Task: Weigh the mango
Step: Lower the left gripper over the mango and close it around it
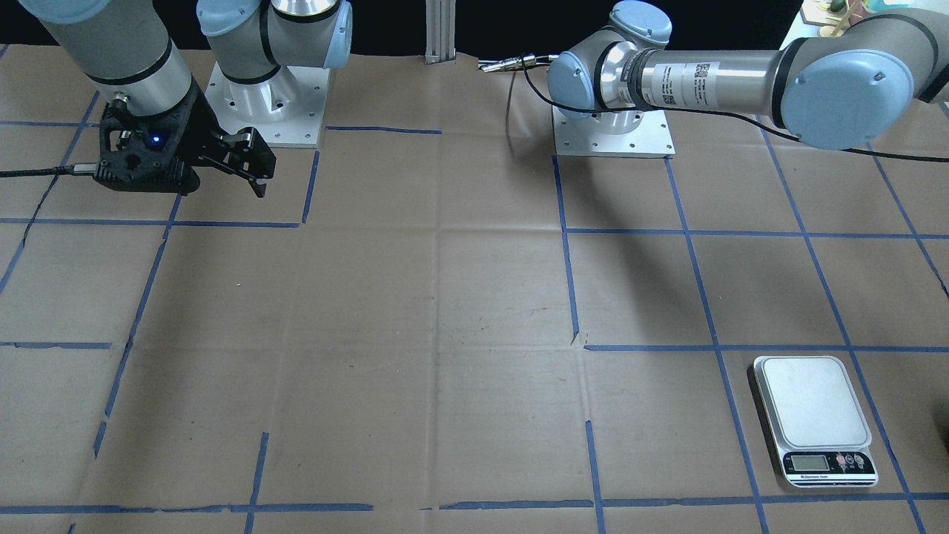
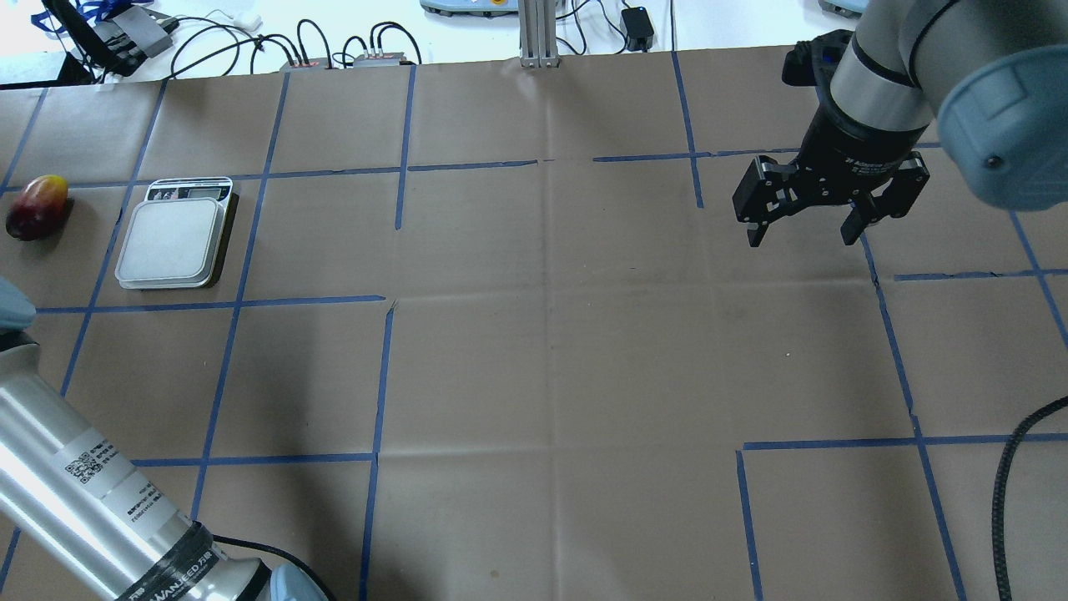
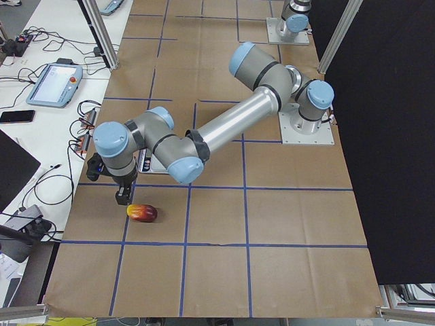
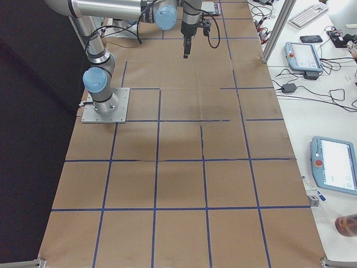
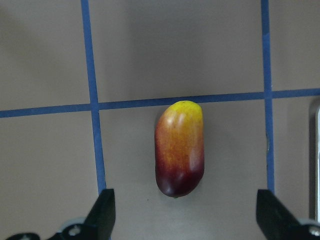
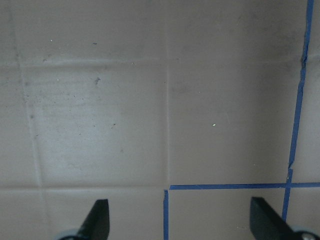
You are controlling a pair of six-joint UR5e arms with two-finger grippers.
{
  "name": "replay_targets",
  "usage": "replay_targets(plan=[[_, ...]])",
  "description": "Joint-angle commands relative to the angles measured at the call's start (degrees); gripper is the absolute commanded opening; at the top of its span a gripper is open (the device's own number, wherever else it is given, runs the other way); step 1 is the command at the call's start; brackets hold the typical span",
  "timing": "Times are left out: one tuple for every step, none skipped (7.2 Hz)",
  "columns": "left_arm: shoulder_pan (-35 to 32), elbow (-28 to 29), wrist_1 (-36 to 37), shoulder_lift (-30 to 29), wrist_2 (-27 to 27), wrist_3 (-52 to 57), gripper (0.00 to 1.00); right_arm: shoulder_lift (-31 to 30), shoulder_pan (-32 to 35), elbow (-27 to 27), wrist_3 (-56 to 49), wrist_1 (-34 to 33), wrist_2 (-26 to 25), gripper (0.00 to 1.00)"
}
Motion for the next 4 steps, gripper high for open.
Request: replay_targets(plan=[[-0.8, 0.2, -1.1, -2.6, 0.4, -0.4, 0.98, 0.0, 0.0, 0.0, 0.0, 0.0, 0.0, 1.0], [-0.8, 0.1, -1.0, -3.8, 0.6, -0.6, 0.98, -0.1, 0.0, 0.0, 0.0, 0.0, 0.0, 1.0], [-0.8, 0.1, -0.8, -5.6, 0.6, -1.6, 0.98, 0.0, 0.0, 0.0, 0.0, 0.0, 0.0, 1.0], [-0.6, 0.1, -0.8, -6.5, 0.7, -2.2, 0.98, 0.0, 0.0, 0.0, 0.0, 0.0, 0.0, 1.0]])
